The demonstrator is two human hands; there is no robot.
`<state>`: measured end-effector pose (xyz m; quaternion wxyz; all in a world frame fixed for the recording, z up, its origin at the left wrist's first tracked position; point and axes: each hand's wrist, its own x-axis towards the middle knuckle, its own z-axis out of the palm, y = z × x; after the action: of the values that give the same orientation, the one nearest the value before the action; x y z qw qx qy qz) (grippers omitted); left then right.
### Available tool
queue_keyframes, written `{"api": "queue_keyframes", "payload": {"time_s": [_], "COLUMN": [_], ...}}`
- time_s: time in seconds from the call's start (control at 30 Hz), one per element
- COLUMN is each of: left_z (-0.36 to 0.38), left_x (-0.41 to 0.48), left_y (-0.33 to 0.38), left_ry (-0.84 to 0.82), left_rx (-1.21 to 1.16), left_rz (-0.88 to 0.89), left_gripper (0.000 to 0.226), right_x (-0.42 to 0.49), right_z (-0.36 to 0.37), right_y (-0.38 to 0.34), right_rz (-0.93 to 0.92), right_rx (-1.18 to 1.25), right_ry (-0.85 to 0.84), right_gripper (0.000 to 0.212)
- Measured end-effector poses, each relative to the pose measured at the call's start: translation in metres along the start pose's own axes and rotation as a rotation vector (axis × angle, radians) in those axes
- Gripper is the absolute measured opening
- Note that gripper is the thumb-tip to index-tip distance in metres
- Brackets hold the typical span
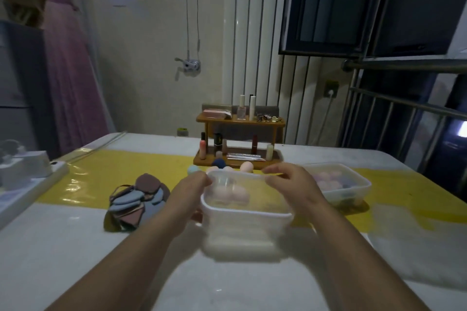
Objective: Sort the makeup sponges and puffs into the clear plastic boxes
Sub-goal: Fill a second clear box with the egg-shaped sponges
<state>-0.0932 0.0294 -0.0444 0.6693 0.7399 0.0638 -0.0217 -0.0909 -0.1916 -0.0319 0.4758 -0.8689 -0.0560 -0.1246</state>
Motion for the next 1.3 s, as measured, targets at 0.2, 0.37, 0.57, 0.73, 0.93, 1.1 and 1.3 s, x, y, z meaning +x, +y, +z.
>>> {"api": "queue_keyframes", "payload": {"time_s": [0.2,0.37,0.57,0.73,0.93,1.1,1.3], "left_z": [0.016,0.030,0.044,0.036,0.016,0.019,0.015], "left_x": [-0.007,-0.006,-0.002,-0.006,0.008,0.009,0.012], "left_y": [-0.009,-0.012,-0.005,-0.019,-0.032,-0.032,-0.035], "left_ry": [-0.048,-0.134,-0.216,-0.356,-0.636,-0.523,-0.549], "left_rx": [-0.023,0.132,0.071,-0.214,0.280,0.373,0.222], "left_rz": [0.071,0.106,0.136,0.090,0.330,0.407,0.369], "left_gripper": [0.019,0.017,0.020,0.025,0.091,0.081,0.075], "right_x": [-0.007,-0.012,-0.029,-0.033,-0.035,-0.035,-0.041], "right_z": [-0.006,-0.031,-0.038,-0.037,-0.032,-0.031,-0.030], "right_y": [0.019,0.016,-0.008,-0.012,-0.013,-0.016,-0.025], "right_rz": [0.009,-0.009,0.015,-0.001,-0.042,-0.024,-0.048], "right_rx": [0.008,-0.213,-0.539,-0.612,-0.618,-0.499,-0.487], "right_ry": [-0.127,-0.237,-0.541,-0.545,-0.462,-0.407,-0.498], "right_gripper": [0.025,0.025,0.091,0.098,0.087,0.074,0.083]}}
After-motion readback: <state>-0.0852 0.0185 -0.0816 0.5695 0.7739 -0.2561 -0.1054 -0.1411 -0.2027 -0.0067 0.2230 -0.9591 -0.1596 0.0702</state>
